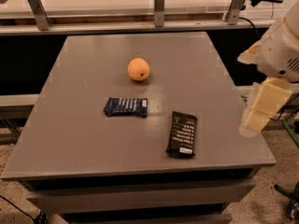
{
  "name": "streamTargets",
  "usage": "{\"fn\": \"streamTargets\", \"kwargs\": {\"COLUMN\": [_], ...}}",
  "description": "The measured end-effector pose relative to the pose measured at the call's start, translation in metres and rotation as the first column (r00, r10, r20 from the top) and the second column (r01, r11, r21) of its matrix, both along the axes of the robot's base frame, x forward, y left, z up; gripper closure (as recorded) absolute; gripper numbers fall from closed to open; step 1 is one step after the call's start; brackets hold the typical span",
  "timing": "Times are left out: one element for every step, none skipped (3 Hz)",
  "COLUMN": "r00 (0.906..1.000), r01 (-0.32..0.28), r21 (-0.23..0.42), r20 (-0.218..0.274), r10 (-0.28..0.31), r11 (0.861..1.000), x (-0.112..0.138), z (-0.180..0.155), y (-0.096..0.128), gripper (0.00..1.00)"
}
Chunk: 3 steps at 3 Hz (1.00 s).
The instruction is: Move rxbar chocolate near orange
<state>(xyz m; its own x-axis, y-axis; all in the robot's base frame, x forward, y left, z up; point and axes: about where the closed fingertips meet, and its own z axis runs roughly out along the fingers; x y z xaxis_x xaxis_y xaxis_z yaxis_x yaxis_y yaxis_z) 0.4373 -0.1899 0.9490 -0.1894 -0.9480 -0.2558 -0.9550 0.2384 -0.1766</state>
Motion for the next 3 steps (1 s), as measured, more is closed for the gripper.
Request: {"fn": "streamTargets", "kwargs": {"r00": [0.9901, 0.9694, 0.9608], "r01": [-0.078, -0.141, -0.181], "r21": [0.112, 0.227, 0.304], "r20": [-0.108, -0.166, -0.148], "r10": [0.090, 0.181, 0.234], "r11": [0.991, 0.964, 0.935], "x": [-0.009, -0.017, -0.021], "z": [-0.048, -0.083, -0.095], "y": [0.044, 0.084, 0.111], "gripper": [0.00, 0.00, 0.00]}}
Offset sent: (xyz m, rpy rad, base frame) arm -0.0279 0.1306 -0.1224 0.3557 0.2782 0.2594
